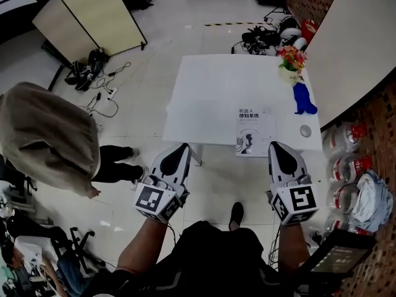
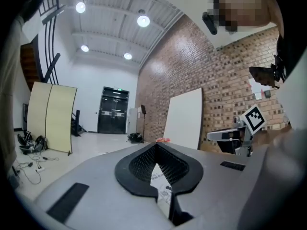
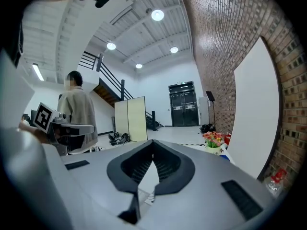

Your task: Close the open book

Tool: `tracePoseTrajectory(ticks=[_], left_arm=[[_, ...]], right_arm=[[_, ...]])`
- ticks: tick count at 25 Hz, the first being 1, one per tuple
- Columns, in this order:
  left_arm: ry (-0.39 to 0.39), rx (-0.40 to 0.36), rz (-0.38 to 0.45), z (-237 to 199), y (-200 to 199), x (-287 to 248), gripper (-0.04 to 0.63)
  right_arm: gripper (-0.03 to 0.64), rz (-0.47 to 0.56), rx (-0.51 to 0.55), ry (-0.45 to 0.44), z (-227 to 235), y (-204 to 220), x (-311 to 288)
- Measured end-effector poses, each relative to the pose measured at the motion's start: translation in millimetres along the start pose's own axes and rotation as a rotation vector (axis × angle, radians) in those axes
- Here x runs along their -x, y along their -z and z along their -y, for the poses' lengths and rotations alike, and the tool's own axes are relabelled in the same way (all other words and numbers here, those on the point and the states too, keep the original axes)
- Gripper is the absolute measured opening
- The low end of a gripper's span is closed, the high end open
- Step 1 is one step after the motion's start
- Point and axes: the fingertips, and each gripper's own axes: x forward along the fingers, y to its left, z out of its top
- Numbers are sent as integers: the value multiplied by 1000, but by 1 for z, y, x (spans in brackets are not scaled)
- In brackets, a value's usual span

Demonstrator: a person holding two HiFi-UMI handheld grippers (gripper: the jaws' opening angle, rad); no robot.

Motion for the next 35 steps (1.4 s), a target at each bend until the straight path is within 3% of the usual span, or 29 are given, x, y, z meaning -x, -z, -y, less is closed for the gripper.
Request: tracePoseTrajectory(ticks=[3,8,11,18,23,28,35], left_arm=[[14,59,13,7,8,29,3],[58,33,49,17,18,91,3],[78,61,60,20,20,130,3],[78,88,104,59,9,196,3],[112,84,58,122,0,224,3],[16,105,135,191,-6,249,3],[-67,118,92,301,8,293,3]], right_arm=[[2,3,20,1,-26,-1,22],[2,-23,59,21,-84,10,65],[2,-26,61,37,-119,6,92],[2,-8,86,83,-150,-11,169],[2,44,61,51,-149,-18,230],[2,51,39,-14,-129,-1,298],[2,48,56,-154,-112,25,387]])
